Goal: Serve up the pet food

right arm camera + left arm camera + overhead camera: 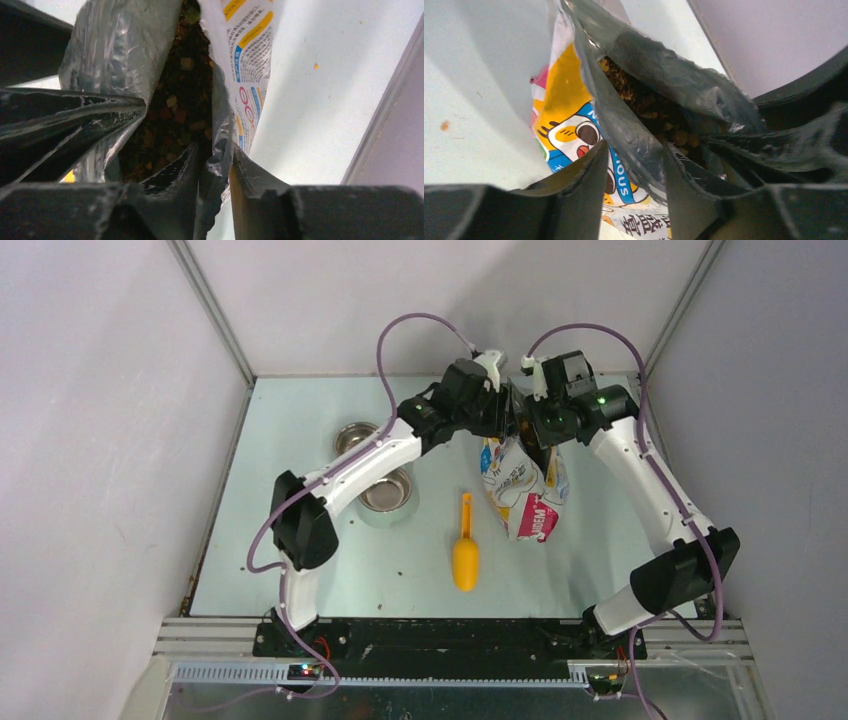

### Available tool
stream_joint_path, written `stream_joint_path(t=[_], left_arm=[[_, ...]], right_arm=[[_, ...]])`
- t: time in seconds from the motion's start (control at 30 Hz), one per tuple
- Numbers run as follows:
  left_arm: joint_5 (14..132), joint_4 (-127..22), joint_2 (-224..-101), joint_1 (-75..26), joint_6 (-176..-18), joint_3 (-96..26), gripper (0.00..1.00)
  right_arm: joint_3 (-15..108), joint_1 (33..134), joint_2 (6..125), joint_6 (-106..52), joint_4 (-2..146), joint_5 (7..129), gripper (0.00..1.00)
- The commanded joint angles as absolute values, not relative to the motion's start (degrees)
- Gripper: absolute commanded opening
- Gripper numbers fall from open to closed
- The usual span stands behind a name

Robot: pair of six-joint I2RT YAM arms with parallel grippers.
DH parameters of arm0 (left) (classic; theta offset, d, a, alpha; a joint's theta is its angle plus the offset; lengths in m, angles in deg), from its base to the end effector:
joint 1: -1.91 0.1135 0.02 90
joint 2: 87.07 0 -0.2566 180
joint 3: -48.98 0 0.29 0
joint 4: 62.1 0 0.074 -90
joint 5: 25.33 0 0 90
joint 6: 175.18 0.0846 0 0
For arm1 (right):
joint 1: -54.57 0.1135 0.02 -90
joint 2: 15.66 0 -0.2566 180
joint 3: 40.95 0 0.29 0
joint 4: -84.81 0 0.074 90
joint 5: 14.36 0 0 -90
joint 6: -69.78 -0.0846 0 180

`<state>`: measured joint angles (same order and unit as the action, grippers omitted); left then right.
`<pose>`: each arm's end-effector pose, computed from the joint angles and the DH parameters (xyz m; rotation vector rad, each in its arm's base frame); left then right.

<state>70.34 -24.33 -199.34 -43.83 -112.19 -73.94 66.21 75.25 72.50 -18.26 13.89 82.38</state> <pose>0.3730 -0.3947 0.3324 0.4163 2.1219 -0.8698 0.3622 0.1261 0.3400 -0.4352 2.4295 -0.0049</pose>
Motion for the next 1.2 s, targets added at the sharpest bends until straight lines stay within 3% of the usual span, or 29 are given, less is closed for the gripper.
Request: stream_joint_path(t=[0.0, 0.1, 0.13, 0.23, 0.5, 0.7, 0.77, 0.8, 0.87, 1.0, 1.17], left_arm=[[68.0, -25.2, -199.3, -44.9, -113.3, -73.2, 0.37], [66.6, -23.9, -198.7, -44.9, -112.0, -74.1, 0.04], [65.4, -22.7, -198.3, -44.9, -111.6, -75.4, 0.02], [62.7, -20.1, -197.5, -44.6, -107.4, -81.0, 0.0], [61.4, -17.2, -197.5, -42.7, -92.0, -95.1, 0.0], [71.8, -13.9, -197.4, -42.7, -95.2, -93.0, 0.0], [73.4, -13.9, -197.0, -43.0, -96.8, -91.4, 0.21], [73.5, -13.9, -196.8, -43.2, -97.1, -91.1, 0.4], [73.7, -14.2, -196.5, -43.4, -97.5, -90.8, 0.58], [72.6, -15.3, -197.2, -43.7, -98.2, -90.8, 0.66], [70.8, -15.6, -198.6, -43.8, -98.9, -88.1, 0.66]], right_arm=[[65.0, 74.0, 68.7, -19.9, 15.4, 83.2, 0.25], [65.6, 73.0, 68.3, -20.0, 16.0, 83.6, 0.14], [66.6, 72.5, 68.3, -20.0, 16.4, 84.0, 0.1], [70.5, 71.6, 68.8, -19.6, 17.2, 86.2, 0.0], [76.5, 68.5, 69.2, -17.8, 15.7, 84.0, 0.0], [72.5, 68.9, 68.2, -16.4, 13.5, 76.4, 0.02], [73.6, 68.9, 69.1, -15.3, 13.6, 74.9, 0.17], [75.3, 68.9, 70.1, -14.0, 13.7, 74.3, 0.29], [78.7, 68.8, 72.5, -11.7, 14.1, 72.9, 0.42], [85.9, 68.5, 79.0, -8.9, 12.9, 68.3, 0.5], [88.4, 69.3, 83.0, -8.9, 11.5, 68.2, 0.43]])
